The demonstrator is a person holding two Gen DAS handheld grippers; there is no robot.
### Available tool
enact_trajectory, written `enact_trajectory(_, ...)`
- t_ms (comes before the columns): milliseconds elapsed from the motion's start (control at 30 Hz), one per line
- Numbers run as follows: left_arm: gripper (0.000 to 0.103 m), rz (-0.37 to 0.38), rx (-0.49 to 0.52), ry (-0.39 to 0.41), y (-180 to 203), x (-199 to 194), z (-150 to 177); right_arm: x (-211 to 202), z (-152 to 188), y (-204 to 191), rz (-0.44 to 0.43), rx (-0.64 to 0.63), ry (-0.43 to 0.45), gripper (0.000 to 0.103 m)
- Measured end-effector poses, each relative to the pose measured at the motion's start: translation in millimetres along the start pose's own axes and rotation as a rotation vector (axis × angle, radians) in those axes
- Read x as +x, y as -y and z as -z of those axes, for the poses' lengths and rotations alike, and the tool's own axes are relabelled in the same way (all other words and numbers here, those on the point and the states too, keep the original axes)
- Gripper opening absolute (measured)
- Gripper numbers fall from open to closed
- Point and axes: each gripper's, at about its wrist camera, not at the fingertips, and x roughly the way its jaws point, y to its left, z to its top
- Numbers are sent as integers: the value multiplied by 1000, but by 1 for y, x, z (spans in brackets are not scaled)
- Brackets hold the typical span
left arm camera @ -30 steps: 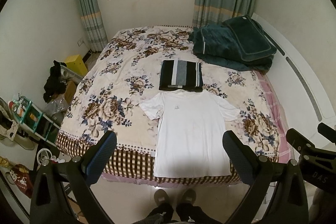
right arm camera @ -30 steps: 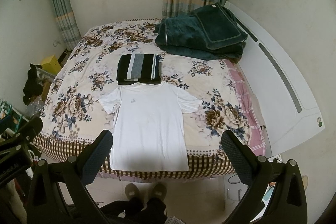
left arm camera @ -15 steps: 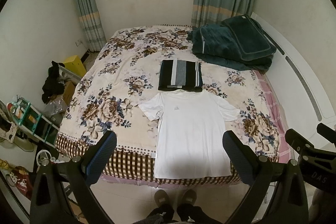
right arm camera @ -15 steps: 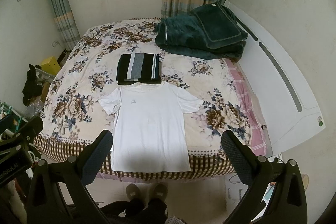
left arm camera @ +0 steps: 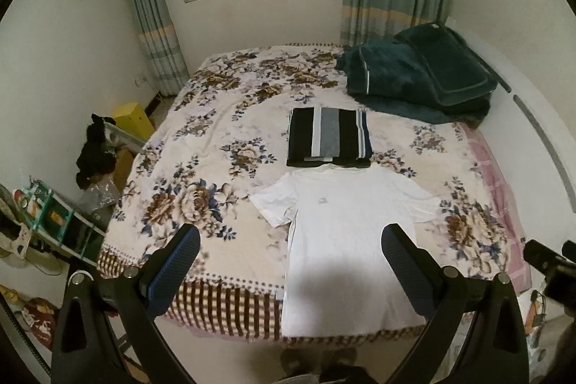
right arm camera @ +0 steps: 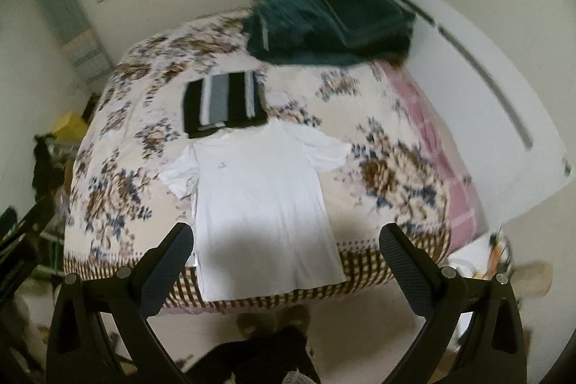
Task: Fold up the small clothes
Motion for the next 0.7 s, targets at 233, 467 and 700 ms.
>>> enact_trajectory(233,103,-53,-13,-96,24,132,-7,171,-32,70,26,238,-158,103)
enact_trajectory(467,103,-181,-46,-199,56,283,-3,391,-60,183,-93,549,-311,103)
enact_trajectory(700,103,-261,-88,-340,64,421,41,604,-52,237,-227,842,-376,83)
